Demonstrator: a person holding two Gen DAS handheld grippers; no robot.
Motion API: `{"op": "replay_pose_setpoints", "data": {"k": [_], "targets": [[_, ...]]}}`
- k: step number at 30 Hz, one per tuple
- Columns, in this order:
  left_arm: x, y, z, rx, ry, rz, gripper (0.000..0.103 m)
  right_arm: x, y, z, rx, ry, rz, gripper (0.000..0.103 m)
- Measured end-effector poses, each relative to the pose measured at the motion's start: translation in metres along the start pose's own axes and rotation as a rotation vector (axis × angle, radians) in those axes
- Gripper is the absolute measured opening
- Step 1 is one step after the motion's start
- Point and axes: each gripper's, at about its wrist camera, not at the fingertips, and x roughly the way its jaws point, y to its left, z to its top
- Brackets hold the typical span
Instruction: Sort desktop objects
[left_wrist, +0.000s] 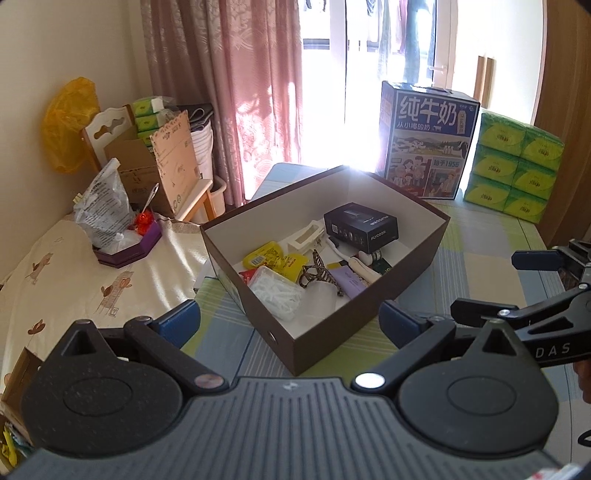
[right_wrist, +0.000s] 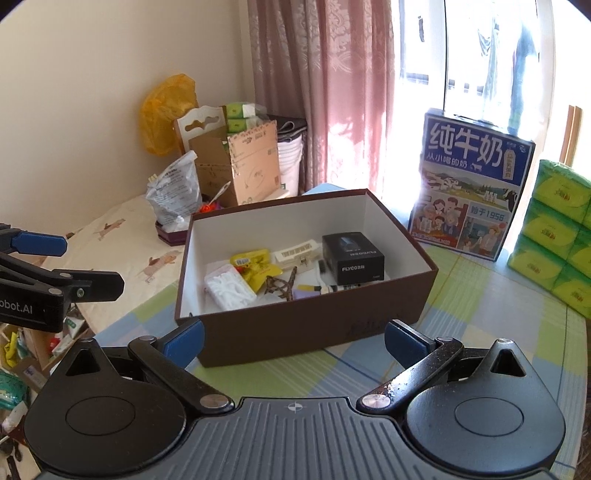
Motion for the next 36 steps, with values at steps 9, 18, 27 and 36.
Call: {"op": "replay_pose_setpoints", "data": {"k": [9,18,27,36], "targets": [[-0.03,-0.015,-0.014,-0.019,-0.024,0.02,0.102,-0.027,-0.001,-0.015,-0.006,-0.013,0.003,0.101],[-0.05,-0.027,-0.031,-0.037,-0.039,0.05,0.102,-0.046,0.001,-0.029,-0.041,-0.018,-0.002,0.101],[-0.062,-0.043,-0.045,-0.046,-0.039,0.062,0.102,-0.056,0.001,-0.044,-0.056,-0.012,0.004,0.101],[-0.069,-0.058,-0.062,-0.061,-0.025,0.09,0.102,-0.063,0.001,-0.059,-0.073,0.002,0.027,0.101]]}}
